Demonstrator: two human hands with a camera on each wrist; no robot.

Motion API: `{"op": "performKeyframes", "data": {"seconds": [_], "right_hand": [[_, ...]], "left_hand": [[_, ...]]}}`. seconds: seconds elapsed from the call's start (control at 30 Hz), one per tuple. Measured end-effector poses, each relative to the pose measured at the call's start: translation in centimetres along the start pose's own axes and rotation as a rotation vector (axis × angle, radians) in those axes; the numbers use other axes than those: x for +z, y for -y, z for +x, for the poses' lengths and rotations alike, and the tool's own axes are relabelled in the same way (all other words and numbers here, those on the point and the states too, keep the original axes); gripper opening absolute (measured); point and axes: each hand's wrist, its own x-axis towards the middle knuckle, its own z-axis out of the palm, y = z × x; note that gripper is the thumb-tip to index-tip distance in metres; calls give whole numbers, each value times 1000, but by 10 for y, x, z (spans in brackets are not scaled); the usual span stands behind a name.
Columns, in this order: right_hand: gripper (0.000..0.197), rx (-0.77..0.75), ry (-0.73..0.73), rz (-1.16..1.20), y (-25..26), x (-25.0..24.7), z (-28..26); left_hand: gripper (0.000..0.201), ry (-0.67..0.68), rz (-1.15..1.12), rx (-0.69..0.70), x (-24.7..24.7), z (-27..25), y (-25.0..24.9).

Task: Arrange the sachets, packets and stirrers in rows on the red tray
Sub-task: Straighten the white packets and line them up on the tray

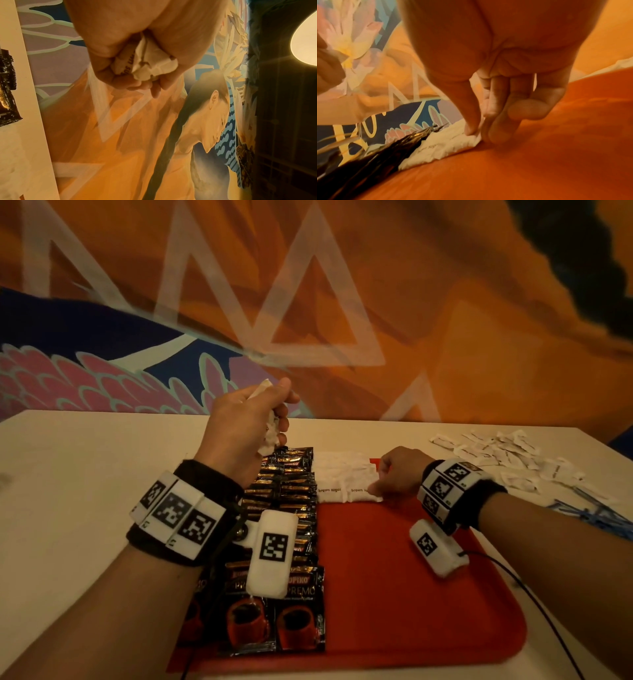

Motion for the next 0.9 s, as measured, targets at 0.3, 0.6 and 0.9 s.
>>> {"op": "performKeyframes", "data": {"seconds": [0.3, 0.6, 0.9], "right_hand": [[18, -283, -97, -25, 12, -2, -10], [26, -331, -12, -78, 16, 3, -6], [15, -578, -317, 418, 44, -31, -37]], "left_hand": [[23, 7, 2, -13, -1, -1, 0], [22, 17, 15, -34, -2, 1, 2], [51, 181, -141, -309, 1, -2, 0]]}}
